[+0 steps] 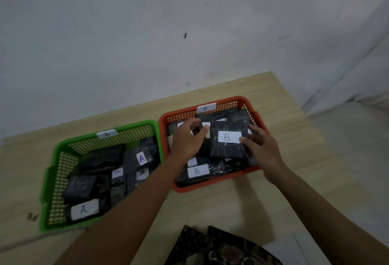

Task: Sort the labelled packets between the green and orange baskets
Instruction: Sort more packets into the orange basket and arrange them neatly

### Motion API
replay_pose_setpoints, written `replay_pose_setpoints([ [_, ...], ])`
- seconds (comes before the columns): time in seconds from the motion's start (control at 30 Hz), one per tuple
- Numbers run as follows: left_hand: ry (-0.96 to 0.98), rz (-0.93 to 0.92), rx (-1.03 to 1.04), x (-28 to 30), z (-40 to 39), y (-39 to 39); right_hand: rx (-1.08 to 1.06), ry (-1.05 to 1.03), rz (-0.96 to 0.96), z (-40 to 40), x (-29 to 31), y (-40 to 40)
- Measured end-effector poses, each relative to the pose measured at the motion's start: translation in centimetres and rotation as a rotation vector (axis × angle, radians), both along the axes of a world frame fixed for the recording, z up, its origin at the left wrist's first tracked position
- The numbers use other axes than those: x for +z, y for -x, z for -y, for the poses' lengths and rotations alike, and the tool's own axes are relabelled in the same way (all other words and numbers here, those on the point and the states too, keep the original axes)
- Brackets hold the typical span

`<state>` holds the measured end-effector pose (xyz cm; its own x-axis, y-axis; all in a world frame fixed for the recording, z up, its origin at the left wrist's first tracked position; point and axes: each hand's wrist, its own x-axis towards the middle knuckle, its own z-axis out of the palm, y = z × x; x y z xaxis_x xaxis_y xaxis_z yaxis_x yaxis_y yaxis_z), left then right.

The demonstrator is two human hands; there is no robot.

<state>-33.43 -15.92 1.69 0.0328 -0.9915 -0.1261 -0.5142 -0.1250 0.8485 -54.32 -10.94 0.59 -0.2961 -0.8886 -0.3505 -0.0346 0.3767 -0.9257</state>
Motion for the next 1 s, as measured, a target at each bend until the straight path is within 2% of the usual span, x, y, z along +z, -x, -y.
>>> replay_pose_setpoints([
  [0.1,0.113,0.236,-0.119,-0.6,3.4,1.5,0.051,0.001,-0.097,1.2,-0.4,1.7],
  [0.23,0.175,0.38,-0.215,-1.8,7.9,1.7,0.165,0.027,-0.187,3.8,-0.7,2.1],
  [0.33,0.126,0.498,-0.252,-2.8,10.5,0.6,0.258,0.03,-0.247,6.2,-0.9,1.5],
  [0.5,0.011,0.573,-0.274,-4.1,13.4,-2.4,0.376,0.045,-0.243,9.9,-1.6,-0.6],
  [0.67,-0.035,0.52,-0.386,-4.1,14.7,-4.7,0.41,0.032,-0.226,12.1,-3.0,-2.6],
  [0.87,-0.233,0.297,-0.335,-3.8,16.2,-7.2,0.428,0.011,-0.231,12.6,-3.9,-4.1],
  [1.0,-0.277,0.179,-0.283,-4.7,16.2,-7.9,0.405,0.01,-0.276,12.8,-3.9,-5.3],
])
